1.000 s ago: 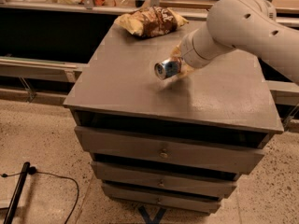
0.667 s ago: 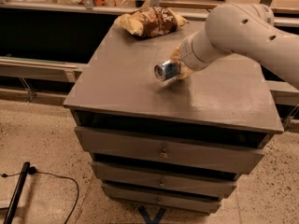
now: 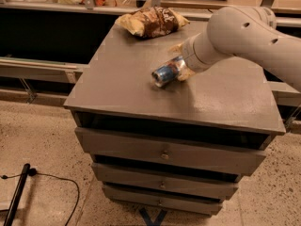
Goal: Knock redbull can over
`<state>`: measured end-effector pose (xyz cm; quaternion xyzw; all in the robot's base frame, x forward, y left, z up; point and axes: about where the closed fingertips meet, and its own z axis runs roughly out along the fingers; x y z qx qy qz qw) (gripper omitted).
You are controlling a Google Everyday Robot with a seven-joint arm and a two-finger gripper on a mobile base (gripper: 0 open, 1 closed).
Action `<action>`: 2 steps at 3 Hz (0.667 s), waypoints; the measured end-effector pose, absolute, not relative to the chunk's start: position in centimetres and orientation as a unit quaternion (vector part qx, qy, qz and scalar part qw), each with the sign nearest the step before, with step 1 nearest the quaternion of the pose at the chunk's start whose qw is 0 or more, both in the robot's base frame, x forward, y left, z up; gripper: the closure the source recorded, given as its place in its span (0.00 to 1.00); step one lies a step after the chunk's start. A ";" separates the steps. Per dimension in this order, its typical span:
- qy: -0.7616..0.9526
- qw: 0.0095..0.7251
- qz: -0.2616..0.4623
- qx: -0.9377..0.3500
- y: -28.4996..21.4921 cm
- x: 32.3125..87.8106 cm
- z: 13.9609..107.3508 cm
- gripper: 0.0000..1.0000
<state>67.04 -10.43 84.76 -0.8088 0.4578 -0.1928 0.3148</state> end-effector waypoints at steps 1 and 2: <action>0.460 0.313 -0.189 -0.809 -10.5 66.9 84.9 0.00; 0.460 0.313 -0.189 -0.809 -10.5 66.9 85.4 0.00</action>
Offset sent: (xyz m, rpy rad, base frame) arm -0.0024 -0.0041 0.0029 0.0129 0.0350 -0.0048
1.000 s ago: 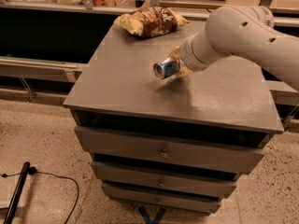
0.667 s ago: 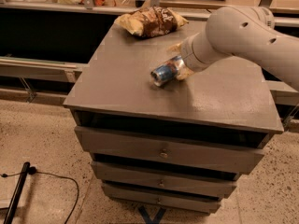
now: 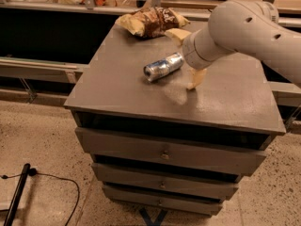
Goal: Knock redbull can over
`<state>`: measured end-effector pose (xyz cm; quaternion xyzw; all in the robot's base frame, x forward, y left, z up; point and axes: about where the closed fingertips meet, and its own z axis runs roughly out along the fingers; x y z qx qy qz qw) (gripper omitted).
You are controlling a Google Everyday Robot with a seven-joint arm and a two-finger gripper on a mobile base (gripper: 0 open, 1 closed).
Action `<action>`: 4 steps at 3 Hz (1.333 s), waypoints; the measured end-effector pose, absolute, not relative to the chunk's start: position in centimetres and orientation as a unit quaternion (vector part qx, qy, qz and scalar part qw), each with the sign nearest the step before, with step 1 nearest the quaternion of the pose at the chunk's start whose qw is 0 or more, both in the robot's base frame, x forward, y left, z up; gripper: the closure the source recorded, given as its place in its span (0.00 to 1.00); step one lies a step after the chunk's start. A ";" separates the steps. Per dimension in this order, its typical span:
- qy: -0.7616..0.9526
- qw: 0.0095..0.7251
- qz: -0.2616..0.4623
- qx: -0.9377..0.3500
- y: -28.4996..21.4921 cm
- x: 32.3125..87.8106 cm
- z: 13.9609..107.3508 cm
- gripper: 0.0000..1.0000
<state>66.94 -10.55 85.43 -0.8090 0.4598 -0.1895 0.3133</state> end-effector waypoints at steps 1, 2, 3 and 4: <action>0.460 0.313 -0.189 -0.809 -10.5 66.9 85.7 0.00; 0.460 0.313 -0.189 -0.809 -10.5 66.9 85.8 0.00; 0.460 0.314 -0.189 -0.809 -10.5 66.9 86.0 0.00; 0.460 0.314 -0.189 -0.809 -10.5 66.9 86.1 0.00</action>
Offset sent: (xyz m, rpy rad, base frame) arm 0.0116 -0.0118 0.0323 0.2598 -0.0117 -0.1452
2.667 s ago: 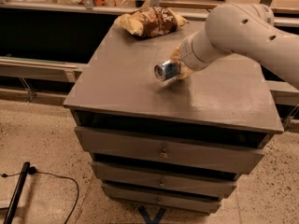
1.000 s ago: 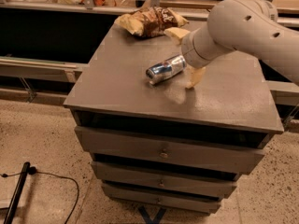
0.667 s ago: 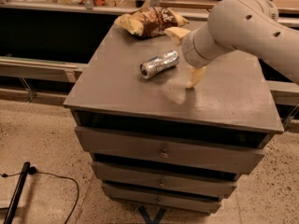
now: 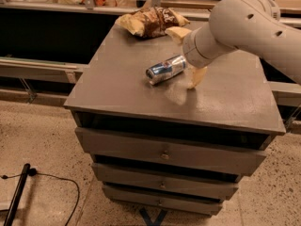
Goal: Knock redbull can over
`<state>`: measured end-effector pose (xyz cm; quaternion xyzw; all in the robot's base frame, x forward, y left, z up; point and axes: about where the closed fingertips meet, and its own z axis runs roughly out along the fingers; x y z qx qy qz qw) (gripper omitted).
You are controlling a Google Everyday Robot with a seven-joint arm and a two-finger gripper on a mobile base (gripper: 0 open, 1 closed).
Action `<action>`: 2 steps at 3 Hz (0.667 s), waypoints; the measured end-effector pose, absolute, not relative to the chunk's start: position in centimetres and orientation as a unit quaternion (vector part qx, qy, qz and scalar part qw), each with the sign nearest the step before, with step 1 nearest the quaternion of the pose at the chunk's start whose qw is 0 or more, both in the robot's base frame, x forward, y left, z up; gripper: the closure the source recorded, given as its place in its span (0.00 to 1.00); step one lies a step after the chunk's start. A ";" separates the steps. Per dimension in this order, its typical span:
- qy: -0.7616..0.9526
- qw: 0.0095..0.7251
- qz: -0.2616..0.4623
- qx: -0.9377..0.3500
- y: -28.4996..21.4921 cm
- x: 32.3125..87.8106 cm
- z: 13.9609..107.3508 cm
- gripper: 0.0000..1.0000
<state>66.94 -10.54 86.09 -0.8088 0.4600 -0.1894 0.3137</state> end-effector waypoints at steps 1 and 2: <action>0.460 0.314 -0.189 -0.809 -10.5 66.9 86.2 0.00; 0.460 0.314 -0.189 -0.809 -10.5 66.9 86.2 0.00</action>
Offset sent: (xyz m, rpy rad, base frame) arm 0.0027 -0.0078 0.0120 0.0890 -0.0471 -0.0815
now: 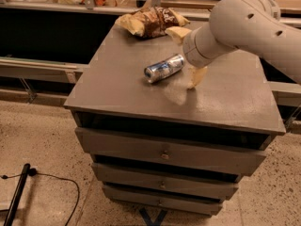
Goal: Knock redbull can over
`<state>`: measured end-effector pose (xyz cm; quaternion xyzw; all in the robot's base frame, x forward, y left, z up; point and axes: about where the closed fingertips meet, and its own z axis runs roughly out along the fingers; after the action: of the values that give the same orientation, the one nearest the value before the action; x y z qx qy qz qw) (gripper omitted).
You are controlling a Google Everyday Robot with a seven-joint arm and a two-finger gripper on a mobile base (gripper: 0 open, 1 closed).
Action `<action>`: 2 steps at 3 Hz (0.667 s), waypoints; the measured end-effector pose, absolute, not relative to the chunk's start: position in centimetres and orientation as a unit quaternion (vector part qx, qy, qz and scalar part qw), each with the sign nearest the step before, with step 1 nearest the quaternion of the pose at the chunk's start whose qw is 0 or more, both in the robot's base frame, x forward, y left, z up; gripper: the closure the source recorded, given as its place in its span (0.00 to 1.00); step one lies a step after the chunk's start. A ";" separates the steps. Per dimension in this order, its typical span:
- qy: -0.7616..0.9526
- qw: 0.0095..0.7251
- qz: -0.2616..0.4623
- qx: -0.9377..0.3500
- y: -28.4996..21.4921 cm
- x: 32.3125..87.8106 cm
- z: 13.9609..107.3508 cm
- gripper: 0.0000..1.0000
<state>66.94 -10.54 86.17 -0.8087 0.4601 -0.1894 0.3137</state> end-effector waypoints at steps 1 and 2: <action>0.460 0.314 -0.190 -0.809 -10.6 66.9 86.2 0.00; 0.461 0.315 -0.190 -0.808 -10.6 66.9 86.2 0.00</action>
Offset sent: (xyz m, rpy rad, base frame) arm -0.0997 -0.1605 0.0739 0.3624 -0.3334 -0.5163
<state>66.89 -10.62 86.22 -0.8076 0.4611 -0.1901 0.3147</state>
